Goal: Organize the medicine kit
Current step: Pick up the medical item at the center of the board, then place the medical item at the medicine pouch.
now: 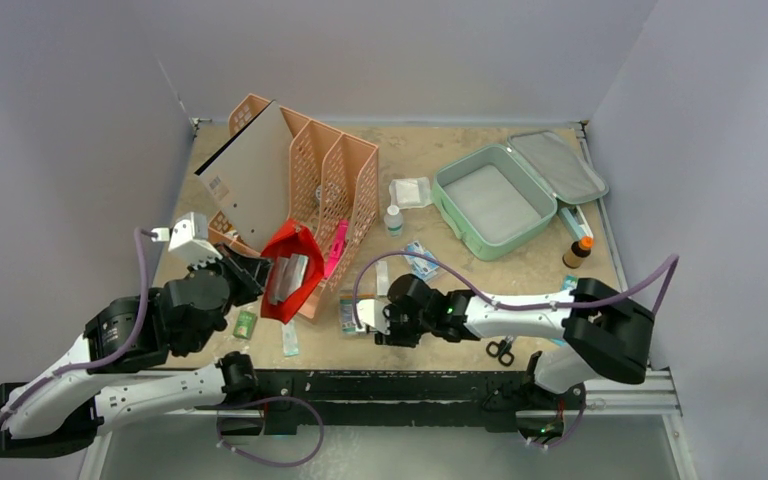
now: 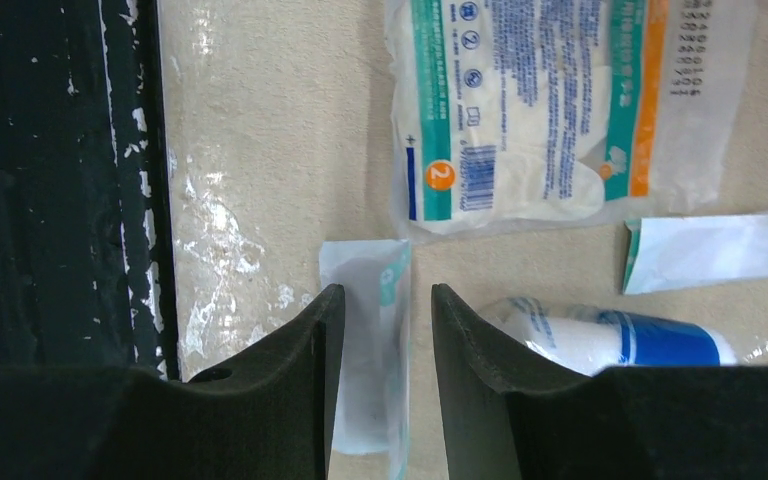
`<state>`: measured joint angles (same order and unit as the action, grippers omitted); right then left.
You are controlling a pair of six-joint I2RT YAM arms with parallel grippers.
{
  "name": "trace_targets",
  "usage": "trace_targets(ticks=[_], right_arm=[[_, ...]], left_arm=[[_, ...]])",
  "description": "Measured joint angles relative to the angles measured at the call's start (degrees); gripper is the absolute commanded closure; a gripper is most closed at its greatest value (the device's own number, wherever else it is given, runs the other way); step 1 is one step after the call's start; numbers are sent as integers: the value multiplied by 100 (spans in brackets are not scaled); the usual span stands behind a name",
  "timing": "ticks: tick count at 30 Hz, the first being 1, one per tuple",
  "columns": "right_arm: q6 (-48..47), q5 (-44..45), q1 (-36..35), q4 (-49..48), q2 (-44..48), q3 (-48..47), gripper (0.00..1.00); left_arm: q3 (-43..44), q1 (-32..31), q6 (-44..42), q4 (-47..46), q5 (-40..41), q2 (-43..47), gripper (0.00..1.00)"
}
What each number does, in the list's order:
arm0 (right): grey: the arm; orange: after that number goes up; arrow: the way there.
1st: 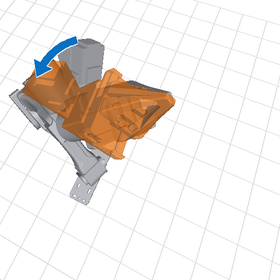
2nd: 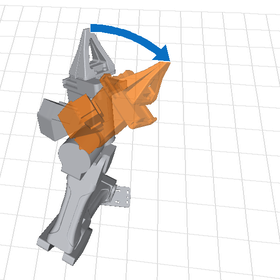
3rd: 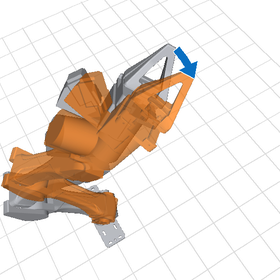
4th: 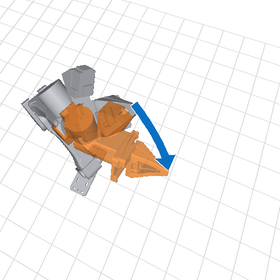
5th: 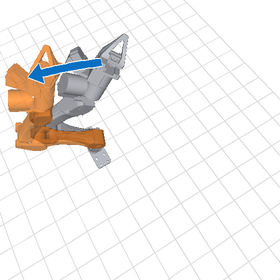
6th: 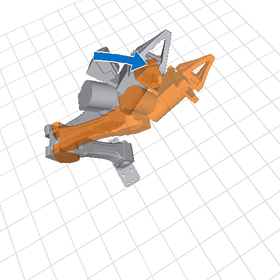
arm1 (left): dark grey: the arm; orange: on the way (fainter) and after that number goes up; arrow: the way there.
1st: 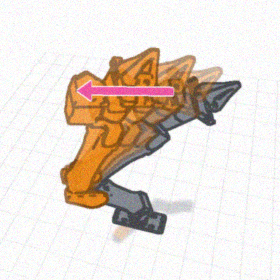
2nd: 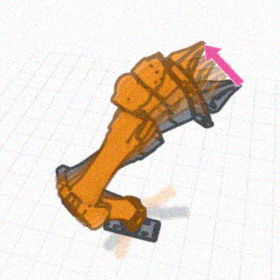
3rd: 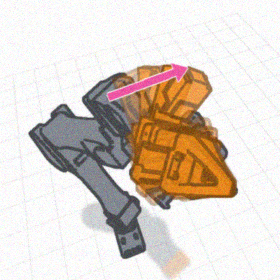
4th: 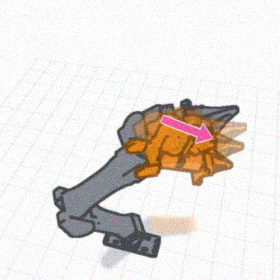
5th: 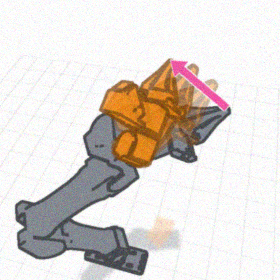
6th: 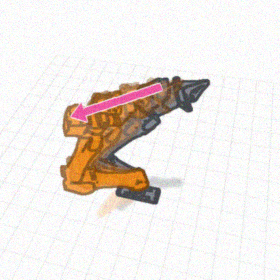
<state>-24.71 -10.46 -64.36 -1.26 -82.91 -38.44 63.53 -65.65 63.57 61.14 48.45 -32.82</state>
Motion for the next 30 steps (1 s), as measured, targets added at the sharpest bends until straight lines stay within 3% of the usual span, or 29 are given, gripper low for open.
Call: trace_targets(ticks=[9, 17, 30], right_arm=[[-138, 164, -179, -214, -162, 0, 100], [555, 688, -201, -197, 1281, 35, 100], [3641, 1878, -201, 1353, 2806, -1598, 100]], left_arm=[[-2, 0, 173, 144, 7, 72, 100], [-2, 0, 186, 118, 46, -35, 100], [-393, 0, 848, -361, 83, -837, 100]])
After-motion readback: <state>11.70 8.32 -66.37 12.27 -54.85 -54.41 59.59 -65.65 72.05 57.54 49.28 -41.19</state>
